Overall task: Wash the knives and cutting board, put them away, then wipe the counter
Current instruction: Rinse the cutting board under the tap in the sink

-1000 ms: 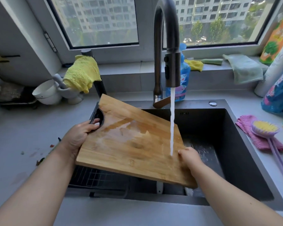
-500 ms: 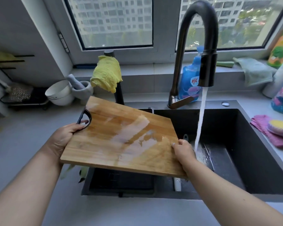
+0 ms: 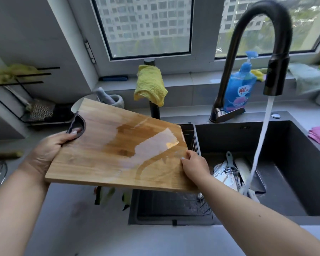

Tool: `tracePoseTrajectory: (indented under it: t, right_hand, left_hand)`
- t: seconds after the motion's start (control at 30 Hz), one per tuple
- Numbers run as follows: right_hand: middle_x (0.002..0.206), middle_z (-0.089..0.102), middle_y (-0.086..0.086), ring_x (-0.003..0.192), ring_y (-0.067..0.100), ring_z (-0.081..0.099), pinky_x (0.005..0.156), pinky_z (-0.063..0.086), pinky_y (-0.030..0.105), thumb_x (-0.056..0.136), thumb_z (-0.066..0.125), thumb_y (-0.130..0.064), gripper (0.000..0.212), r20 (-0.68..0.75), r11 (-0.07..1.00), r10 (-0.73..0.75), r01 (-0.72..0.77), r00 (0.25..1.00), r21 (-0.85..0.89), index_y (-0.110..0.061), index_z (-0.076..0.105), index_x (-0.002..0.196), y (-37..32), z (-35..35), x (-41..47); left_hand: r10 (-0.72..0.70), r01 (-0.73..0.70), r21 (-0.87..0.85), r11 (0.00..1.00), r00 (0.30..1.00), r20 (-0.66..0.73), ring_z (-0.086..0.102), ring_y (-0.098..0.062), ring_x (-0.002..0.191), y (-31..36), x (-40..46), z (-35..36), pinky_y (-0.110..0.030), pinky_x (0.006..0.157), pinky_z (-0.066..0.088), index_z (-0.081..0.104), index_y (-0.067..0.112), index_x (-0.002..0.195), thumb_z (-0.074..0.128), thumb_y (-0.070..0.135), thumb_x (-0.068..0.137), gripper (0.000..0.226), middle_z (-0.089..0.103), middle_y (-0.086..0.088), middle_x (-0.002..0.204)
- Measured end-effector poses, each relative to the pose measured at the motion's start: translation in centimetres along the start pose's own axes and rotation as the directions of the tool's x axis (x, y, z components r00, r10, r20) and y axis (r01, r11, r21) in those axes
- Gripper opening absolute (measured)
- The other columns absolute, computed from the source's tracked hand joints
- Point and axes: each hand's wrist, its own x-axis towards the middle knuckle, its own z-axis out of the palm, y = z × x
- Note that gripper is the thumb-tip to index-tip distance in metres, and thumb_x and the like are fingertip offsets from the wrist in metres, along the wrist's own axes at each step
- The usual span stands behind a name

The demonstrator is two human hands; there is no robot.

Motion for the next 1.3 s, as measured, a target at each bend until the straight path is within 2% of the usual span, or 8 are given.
tracePoseTrajectory:
  t: [0.1, 0.17, 0.4, 0.57, 0.7, 0.87, 1.2, 1.3]
  right_hand:
    - [0.127, 0.05, 0.008, 0.119, 0.033, 0.04, 0.099, 0.033, 0.041, 0.09, 0.043, -0.031, 0.03, -0.087, 0.993, 0.025, -0.035, 0.996, -0.113, -0.03, 0.057, 0.117, 0.4, 0.3, -0.1]
    - [0.133, 0.045, 0.004, 0.124, 0.03, 0.034, 0.104, 0.028, 0.04, 0.092, 0.046, -0.024, 0.035, -0.149, 0.99, -0.006, -0.015, 0.989, -0.142, -0.024, 0.052, 0.127, 0.7, -0.1, -0.1]
    - [0.149, 0.036, 0.005, 0.136, 0.025, 0.034, 0.107, 0.033, 0.039, 0.095, 0.042, -0.015, 0.049, -0.037, 0.995, 0.037, -0.04, 0.999, -0.093, -0.01, 0.034, 0.144, 2.5, -0.4, 0.8]
    - [0.156, 0.026, 0.002, 0.142, 0.022, 0.027, 0.112, 0.028, 0.037, 0.096, 0.041, -0.016, 0.057, -0.024, 0.996, 0.039, -0.041, 0.999, -0.077, -0.013, 0.023, 0.15, 2.8, -0.2, 1.2]
    - [0.158, 0.019, 0.0, 0.143, 0.022, 0.024, 0.114, 0.027, 0.037, 0.095, 0.04, -0.013, 0.061, -0.007, 0.999, 0.033, -0.034, 0.999, -0.037, -0.013, 0.018, 0.152, 3.1, 0.2, 1.1]
    - [0.161, 0.009, -0.004, 0.146, 0.018, 0.017, 0.118, 0.02, 0.035, 0.097, 0.04, -0.013, 0.063, 0.007, 0.999, 0.033, -0.033, 0.999, -0.005, -0.016, 0.013, 0.153, 3.6, 0.5, 1.2]
    - [0.161, 0.009, -0.003, 0.146, 0.018, 0.017, 0.116, 0.019, 0.034, 0.096, 0.041, -0.013, 0.064, 0.023, 1.0, 0.026, -0.026, 0.999, 0.016, -0.017, 0.012, 0.153, 4.1, 0.4, 1.5]
    - [0.159, 0.018, -0.002, 0.144, 0.019, 0.023, 0.116, 0.024, 0.036, 0.095, 0.044, -0.016, 0.062, 0.01, 0.997, 0.041, -0.042, 0.999, 0.059, -0.018, 0.019, 0.152, 4.3, -0.1, 1.2]
  left_hand:
    - [0.024, -0.024, -0.011, 1.0, 1.0, 0.001, 0.072, -0.019, 0.073, 2.2, -4.6, 5.9, -0.034, 0.067, 0.06, 0.068, 0.012, 0.105, 0.059, 0.017, 0.087, 0.021, 0.075, -0.01, 0.092]
    - [0.034, -0.034, 0.001, 0.999, 0.999, -0.011, 0.069, -0.014, 0.056, 1.3, -4.7, 7.8, -0.024, 0.053, 0.058, 0.065, 0.012, 0.1, 0.048, 0.006, 0.093, 0.02, 0.073, -0.004, 0.069]
    - [0.004, -0.004, 0.088, 0.996, 1.0, -0.004, 0.066, -0.011, 0.051, -1.0, -3.5, 11.0, -0.019, 0.045, 0.052, 0.064, 0.015, 0.105, 0.049, 0.004, 0.095, 0.021, 0.071, 0.0, 0.063]
    - [-0.013, 0.011, 0.128, 0.992, 1.0, 0.009, 0.067, -0.016, 0.056, -1.4, -3.5, 11.8, -0.02, 0.045, 0.052, 0.06, 0.013, 0.12, 0.051, 0.008, 0.095, 0.027, 0.069, -0.012, 0.08]
    - [-0.018, 0.018, 0.175, 0.984, 1.0, 0.001, 0.061, -0.025, 0.074, -2.0, -3.4, 11.8, -0.021, 0.048, 0.053, 0.057, 0.013, 0.128, 0.051, 0.013, 0.096, 0.032, 0.064, -0.017, 0.097]
    - [-0.048, 0.061, 0.358, 0.932, 0.998, -0.046, 0.062, -0.028, 0.071, -2.3, -3.7, 11.7, -0.032, 0.059, 0.048, 0.062, 0.019, 0.108, 0.048, 0.028, 0.099, 0.018, 0.067, -0.012, 0.087]
    - [-0.047, 0.184, 0.699, 0.691, 0.976, -0.211, 0.06, -0.034, 0.08, -3.0, -0.9, 11.6, -0.039, 0.07, 0.046, 0.063, 0.003, 0.101, 0.049, 0.045, 0.092, 0.045, 0.064, -0.019, 0.092]
    - [0.199, 0.144, 0.85, 0.506, 0.94, -0.278, 0.046, -0.039, 0.111, -2.1, -2.4, 14.5, -0.046, 0.089, 0.045, 0.06, 0.009, 0.109, 0.049, 0.041, 0.091, 0.038, 0.052, -0.02, 0.119]
